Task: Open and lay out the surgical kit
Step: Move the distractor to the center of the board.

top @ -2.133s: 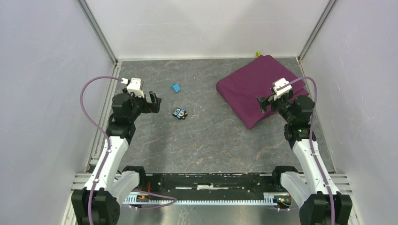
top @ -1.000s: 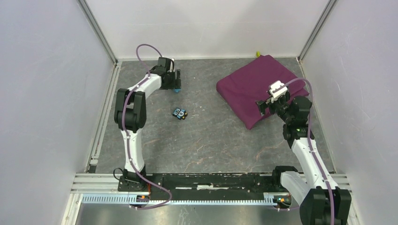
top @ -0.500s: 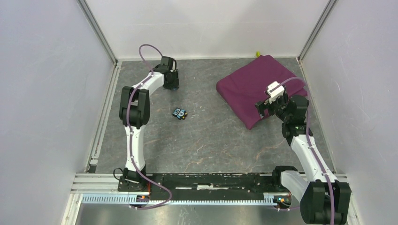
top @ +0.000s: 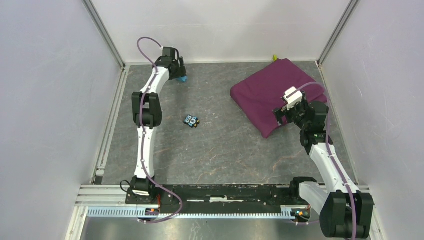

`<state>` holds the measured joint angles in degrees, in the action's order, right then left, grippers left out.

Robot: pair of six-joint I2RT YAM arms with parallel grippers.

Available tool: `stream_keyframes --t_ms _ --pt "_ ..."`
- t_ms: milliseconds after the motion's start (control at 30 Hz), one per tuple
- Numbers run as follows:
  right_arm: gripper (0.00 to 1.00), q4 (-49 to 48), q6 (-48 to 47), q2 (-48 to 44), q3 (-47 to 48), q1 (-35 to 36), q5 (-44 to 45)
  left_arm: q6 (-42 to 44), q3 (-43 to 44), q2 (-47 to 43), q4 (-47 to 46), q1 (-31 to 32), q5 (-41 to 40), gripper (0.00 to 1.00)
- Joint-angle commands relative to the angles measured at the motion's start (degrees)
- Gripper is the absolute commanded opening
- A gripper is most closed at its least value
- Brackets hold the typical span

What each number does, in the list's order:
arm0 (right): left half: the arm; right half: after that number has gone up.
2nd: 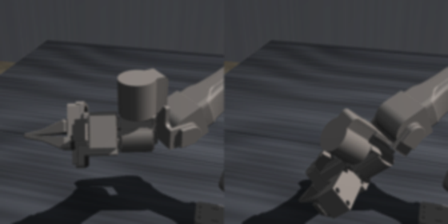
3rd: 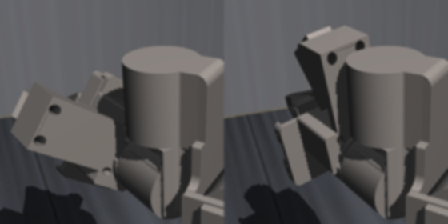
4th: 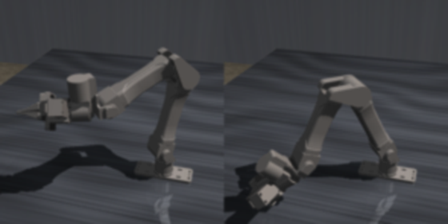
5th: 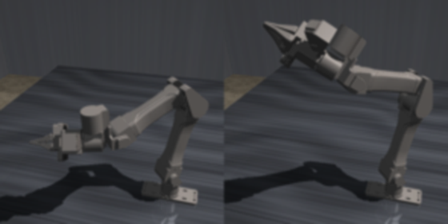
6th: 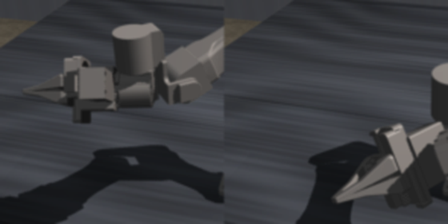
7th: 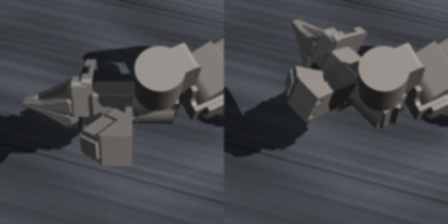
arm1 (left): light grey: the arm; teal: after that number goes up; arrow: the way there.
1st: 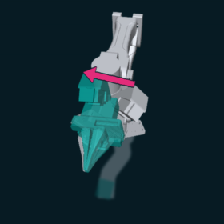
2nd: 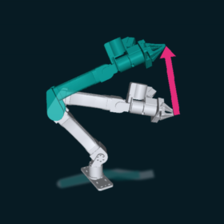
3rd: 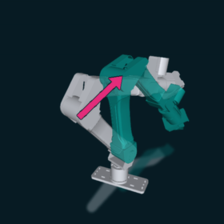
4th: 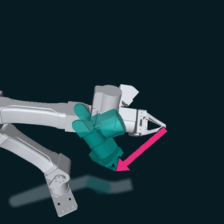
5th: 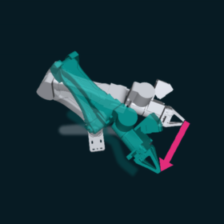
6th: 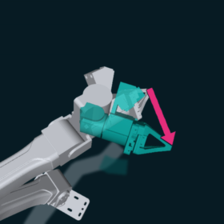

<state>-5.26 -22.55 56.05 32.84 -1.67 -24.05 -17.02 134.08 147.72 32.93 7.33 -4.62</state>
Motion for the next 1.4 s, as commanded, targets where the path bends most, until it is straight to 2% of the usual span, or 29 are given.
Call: stream_keyframes --t_ms 0,133,267,433,567,667,1133,1367 --pt "0.97 -1.16 -0.84 -0.54 1.61 -0.47 1.11 0.4 -0.45 -4.02 1.09 -0.17 2.73 0.88" --pt "0.97 -1.07 -0.83 -0.95 1.61 -0.48 0.86 6.68 -14.76 -15.73 0.28 -0.21 10.84 0.97" --pt "0.97 -0.74 -0.81 -0.95 2.03 -0.45 0.09 13.45 -31.68 -30.67 -0.33 -0.04 18.89 1.0" --pt "0.97 -0.37 -0.66 -0.84 2.23 -0.44 -0.95 19.15 -48.87 -41.96 0.38 1.97 19.43 1.0" --pt "0.97 -0.28 -0.66 -0.74 2.23 -0.44 -1.65 22.25 -57.24 -44.44 -0.61 6.29 16.57 1.0" --pt "0.97 -0.17 -0.66 -0.6 2.14 -0.44 -2.14 23.1 -59.94 -43.82 -2.68 8.83 13.95 1.0" --pt "0.97 -0.37 -1.02 -1.18 1.62 -0.44 -2.57 21.86 -61.14 -38.74 -2.77 13.6 13.33 1.0" --pt "0.97 -0.37 -1.1 -0.98 1.61 -0.44 -2.82 21.42 -61.68 -38.22 -2.89 14.61 7.66 0.97"
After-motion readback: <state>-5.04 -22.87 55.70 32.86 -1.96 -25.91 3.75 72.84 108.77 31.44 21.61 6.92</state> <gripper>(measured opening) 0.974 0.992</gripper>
